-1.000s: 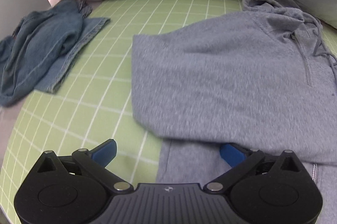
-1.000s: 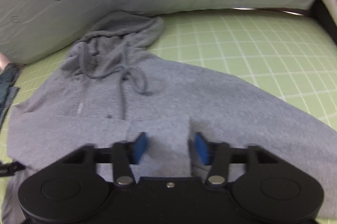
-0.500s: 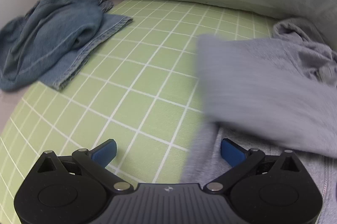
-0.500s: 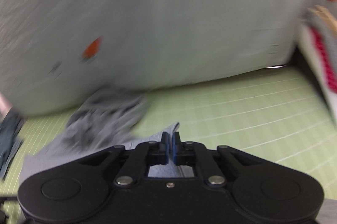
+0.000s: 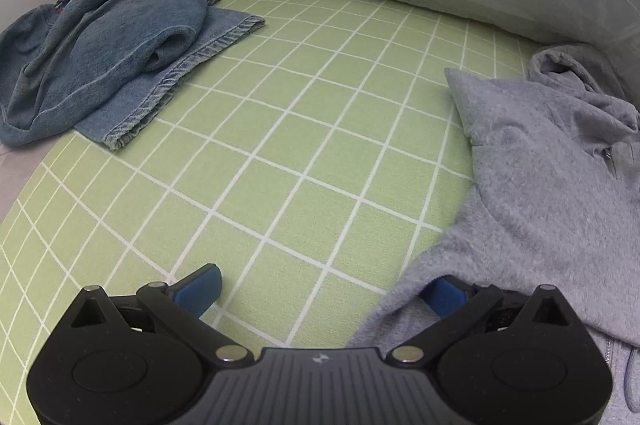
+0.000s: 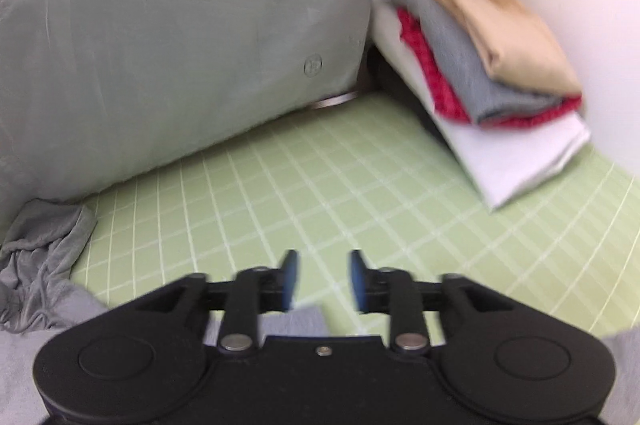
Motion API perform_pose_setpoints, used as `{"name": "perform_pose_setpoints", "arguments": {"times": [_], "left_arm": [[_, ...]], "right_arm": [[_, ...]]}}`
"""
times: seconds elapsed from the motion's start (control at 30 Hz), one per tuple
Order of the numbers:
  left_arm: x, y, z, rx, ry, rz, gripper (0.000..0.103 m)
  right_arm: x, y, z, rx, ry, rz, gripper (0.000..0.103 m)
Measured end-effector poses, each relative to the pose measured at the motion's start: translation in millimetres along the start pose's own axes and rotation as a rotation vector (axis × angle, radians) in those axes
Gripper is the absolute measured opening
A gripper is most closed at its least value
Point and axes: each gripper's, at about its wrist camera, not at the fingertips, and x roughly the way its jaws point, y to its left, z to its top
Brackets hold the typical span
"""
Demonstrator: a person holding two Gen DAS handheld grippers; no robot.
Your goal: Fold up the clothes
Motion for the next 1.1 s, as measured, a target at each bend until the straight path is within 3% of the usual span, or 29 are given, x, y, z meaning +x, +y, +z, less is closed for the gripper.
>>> {"name": "perform_pose_setpoints", "arguments": {"times": [0.07,0.13,0.23,0.33,0.63,0.8,1.0,1.1], "left_arm": [[-6,-1,1,0.0,-0.017,-0.014,0.103],[-11,-1,1,0.0,-0.034,-0.027,0.103],[-19,-2,2,0.001,-0.06,-0.048,0.103],[-27,-2,3,-0.001,-0.086,-0.074,0.103],[-35,6,3,-0.024,-0.134,-0.138,0.103],[-47,-8,6,0.104,-0.19,-0.187,0.103],[-15,-16,3,0.101,-0.066,-0.075,0.103],[0,-11,-1,0.085,-0.003,-0.036,0.103]], "right_arm": [[1,-3,-9,0.006,0.03,0.009,0.044],[6,-4,-20,-0.006,0.064,0.006,0.064],[10,-4,-34,0.011,0.111,0.011,0.076],[17,-5,-45,0.024,0.157,-0.002,0.083],[30,-9,-59,0.053,0.21,-0.016,0.083],[31,-6,-59,0.046,0.203,-0.002,0.083],[30,-2,-61,0.015,0.193,-0.002,0.082],[28,0,-61,-0.023,0.183,0.015,0.07]]}}
